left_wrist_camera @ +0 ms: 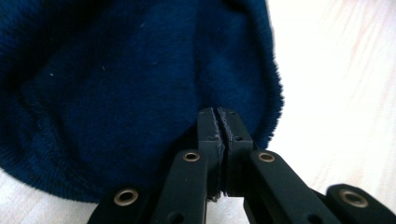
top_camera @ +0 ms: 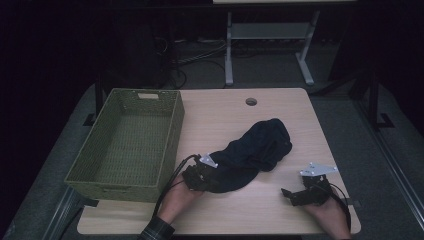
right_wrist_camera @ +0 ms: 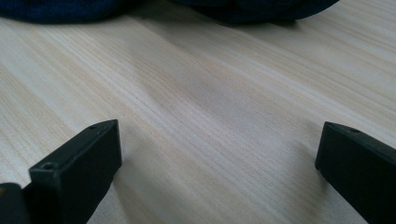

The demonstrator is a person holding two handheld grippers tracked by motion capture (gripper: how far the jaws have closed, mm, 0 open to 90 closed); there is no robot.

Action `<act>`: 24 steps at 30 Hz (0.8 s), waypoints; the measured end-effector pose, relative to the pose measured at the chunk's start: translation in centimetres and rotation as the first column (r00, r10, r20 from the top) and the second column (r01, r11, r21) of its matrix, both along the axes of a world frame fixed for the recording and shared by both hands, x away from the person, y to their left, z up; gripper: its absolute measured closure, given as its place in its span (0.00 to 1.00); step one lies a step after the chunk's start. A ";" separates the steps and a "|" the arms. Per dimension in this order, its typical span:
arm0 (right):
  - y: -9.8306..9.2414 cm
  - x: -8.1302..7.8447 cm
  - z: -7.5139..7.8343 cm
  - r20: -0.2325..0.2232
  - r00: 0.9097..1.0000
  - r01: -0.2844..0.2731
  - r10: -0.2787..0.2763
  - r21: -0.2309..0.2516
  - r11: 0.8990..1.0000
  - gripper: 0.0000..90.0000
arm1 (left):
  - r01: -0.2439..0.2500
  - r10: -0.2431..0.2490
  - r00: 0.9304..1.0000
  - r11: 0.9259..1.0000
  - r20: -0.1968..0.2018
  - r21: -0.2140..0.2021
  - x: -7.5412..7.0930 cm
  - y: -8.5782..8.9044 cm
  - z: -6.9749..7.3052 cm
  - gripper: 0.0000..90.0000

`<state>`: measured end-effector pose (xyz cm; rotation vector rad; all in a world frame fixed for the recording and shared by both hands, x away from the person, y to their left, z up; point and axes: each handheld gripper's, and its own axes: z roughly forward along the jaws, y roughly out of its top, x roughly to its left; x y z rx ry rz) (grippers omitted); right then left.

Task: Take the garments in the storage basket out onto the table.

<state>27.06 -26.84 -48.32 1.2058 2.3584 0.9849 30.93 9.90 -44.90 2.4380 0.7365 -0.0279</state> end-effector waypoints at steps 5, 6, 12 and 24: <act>-0.1 0.0 0.1 0.004 1.000 0.010 -0.010 0.003 1.000 0.06 | 0.006 -0.007 1.000 1.000 0.023 0.017 0.0 -0.2 -0.2 0.98; -0.1 -0.1 0.2 0.006 1.000 0.016 -0.016 0.003 1.000 0.09 | 0.005 -0.005 1.000 1.000 0.023 0.015 0.0 -0.3 -0.2 0.98; -0.1 -0.2 1.0 -0.007 1.000 0.010 -0.010 0.022 1.000 0.16 | 0.000 0.000 1.000 1.000 0.001 0.004 0.3 -0.1 -0.3 0.99; 0.3 0.6 4.3 0.016 1.000 -0.029 0.027 0.113 0.993 0.23 | -0.020 0.020 1.000 1.000 0.000 -0.007 0.2 -0.2 -0.4 1.00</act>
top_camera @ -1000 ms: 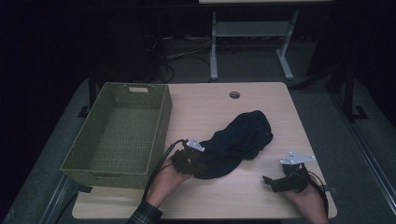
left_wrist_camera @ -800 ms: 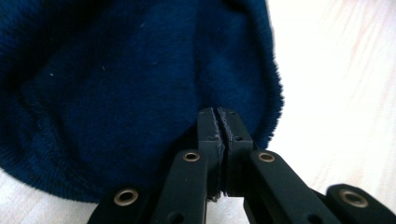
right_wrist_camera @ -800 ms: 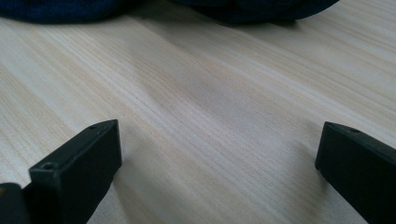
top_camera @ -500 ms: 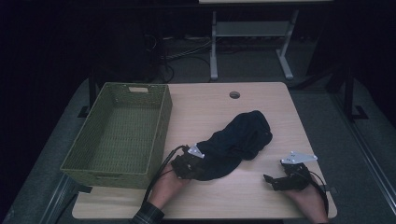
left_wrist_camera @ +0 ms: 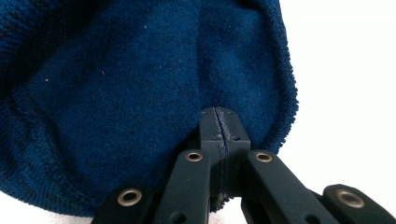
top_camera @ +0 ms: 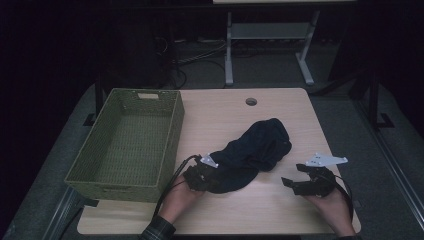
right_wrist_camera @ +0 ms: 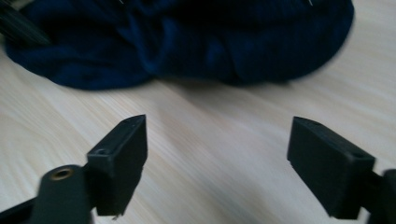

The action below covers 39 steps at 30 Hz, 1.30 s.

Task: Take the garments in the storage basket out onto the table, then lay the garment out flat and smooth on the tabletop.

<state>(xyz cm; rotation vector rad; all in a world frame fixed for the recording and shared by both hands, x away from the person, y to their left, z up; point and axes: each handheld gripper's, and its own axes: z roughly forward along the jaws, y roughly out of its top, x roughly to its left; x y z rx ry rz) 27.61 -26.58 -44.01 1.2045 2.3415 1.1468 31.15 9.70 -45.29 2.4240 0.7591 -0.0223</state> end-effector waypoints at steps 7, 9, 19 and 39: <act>1.8 1.0 1.4 0.030 0.998 -0.063 0.062 0.023 0.998 0.32 | -0.013 0.012 1.000 1.000 -0.016 -0.023 0.1 0.3 -0.1 1.00; 2.2 1.4 1.5 0.028 0.997 -0.074 0.074 0.024 0.997 0.35 | -0.010 0.010 1.000 1.000 -0.015 -0.013 0.1 0.2 -0.1 1.00; 4.0 3.1 1.0 0.029 0.994 -0.104 0.105 -0.027 0.994 0.58 | -0.010 0.010 1.000 1.000 -0.026 -0.023 0.2 0.3 -0.1 1.00; 3.4 5.5 2.3 0.070 0.993 -0.095 0.095 -0.010 0.995 0.94 | -0.005 0.004 1.000 1.000 -0.025 -0.020 0.3 0.3 -0.1 1.00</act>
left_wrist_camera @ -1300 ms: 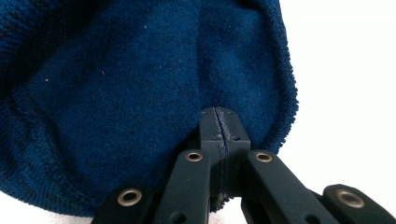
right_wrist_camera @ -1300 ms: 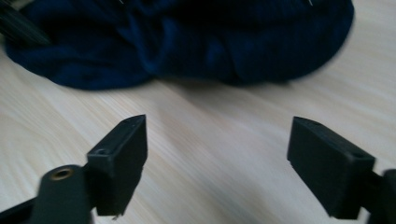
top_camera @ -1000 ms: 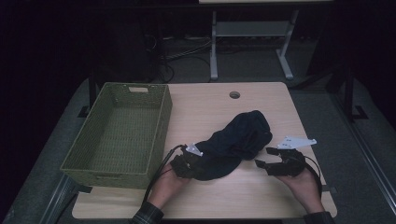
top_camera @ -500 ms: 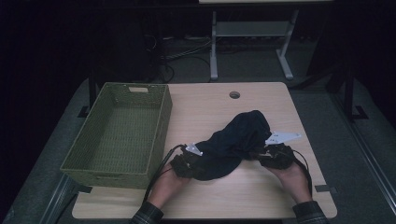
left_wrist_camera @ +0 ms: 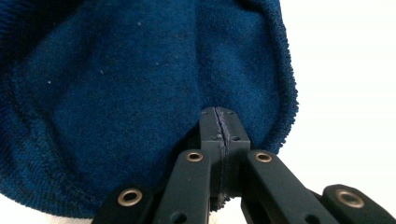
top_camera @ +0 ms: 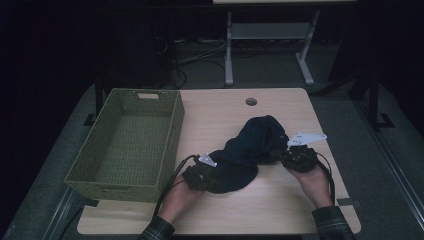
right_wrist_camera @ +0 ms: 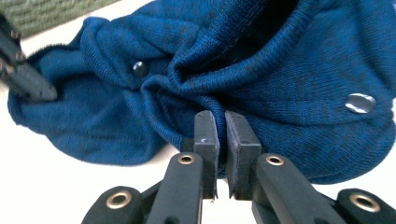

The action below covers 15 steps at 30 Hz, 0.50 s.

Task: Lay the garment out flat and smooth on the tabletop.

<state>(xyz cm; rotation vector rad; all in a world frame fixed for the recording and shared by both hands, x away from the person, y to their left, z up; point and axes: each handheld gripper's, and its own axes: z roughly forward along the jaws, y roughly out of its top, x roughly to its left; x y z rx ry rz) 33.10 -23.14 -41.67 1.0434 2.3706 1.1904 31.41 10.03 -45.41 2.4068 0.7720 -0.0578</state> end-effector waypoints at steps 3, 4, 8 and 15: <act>-0.1 0.8 0.5 0.002 1.000 0.006 -0.006 0.011 1.000 0.94 | 0.001 -0.001 1.000 1.000 0.006 0.004 0.0 0.0 0.0 1.00; -0.1 1.1 0.7 0.003 1.000 0.007 -0.007 0.014 1.000 0.94 | -0.003 0.003 1.000 1.000 0.005 0.000 0.0 0.0 0.0 1.00; 0.0 2.3 1.6 0.009 1.000 0.013 -0.013 0.019 1.000 0.94 | -0.014 0.014 1.000 1.000 -0.001 -0.010 0.0 0.0 0.0 1.00; 0.9 4.7 2.6 0.011 1.000 0.017 -0.017 -0.009 1.000 0.94 | -0.019 0.019 1.000 1.000 -0.008 -0.018 0.0 0.1 -0.1 1.00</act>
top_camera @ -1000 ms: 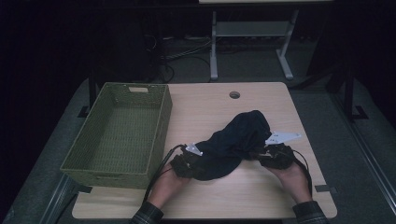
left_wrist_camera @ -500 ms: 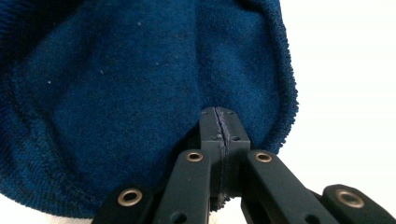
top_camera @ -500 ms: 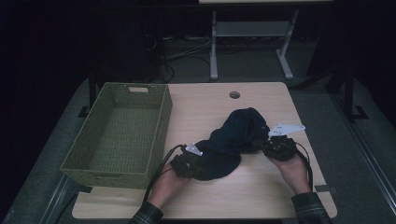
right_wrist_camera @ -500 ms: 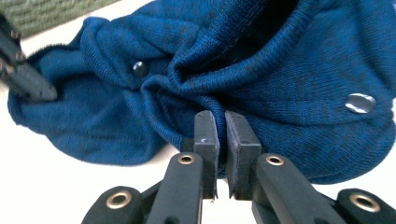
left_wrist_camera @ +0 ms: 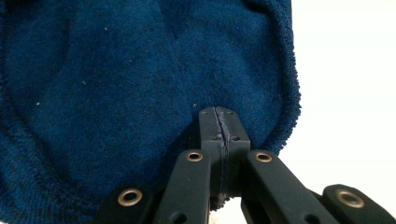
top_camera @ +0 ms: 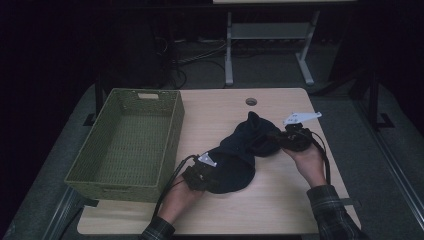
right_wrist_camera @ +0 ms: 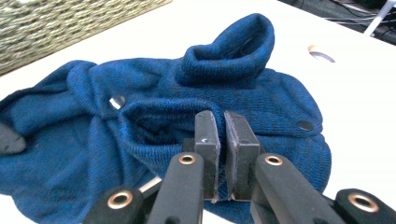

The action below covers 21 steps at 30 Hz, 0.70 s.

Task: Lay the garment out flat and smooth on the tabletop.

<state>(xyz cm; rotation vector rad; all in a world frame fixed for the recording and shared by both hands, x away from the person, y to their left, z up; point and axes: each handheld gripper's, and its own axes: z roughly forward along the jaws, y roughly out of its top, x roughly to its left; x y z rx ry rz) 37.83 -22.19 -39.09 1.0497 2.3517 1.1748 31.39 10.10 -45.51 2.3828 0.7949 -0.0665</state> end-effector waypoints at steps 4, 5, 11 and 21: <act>0.5 1.9 0.3 -0.002 1.000 0.015 -0.015 -0.017 1.000 0.94 | 0.001 -0.001 1.000 1.000 -0.001 -0.002 0.0 0.0 0.0 1.00; 0.6 2.3 0.4 -0.004 1.000 0.020 -0.020 -0.014 1.000 0.94 | 0.002 -0.002 1.000 1.000 -0.002 -0.004 0.1 0.1 0.0 1.00; 1.2 4.8 0.9 -0.013 0.999 0.043 -0.043 -0.012 0.999 0.94 | 0.004 -0.004 1.000 1.000 -0.003 0.001 0.0 0.0 0.0 1.00; 1.9 8.5 1.1 -0.047 0.996 0.082 -0.082 -0.003 0.997 0.95 | 0.004 -0.004 1.000 1.000 -0.006 -0.002 0.1 0.1 0.0 1.00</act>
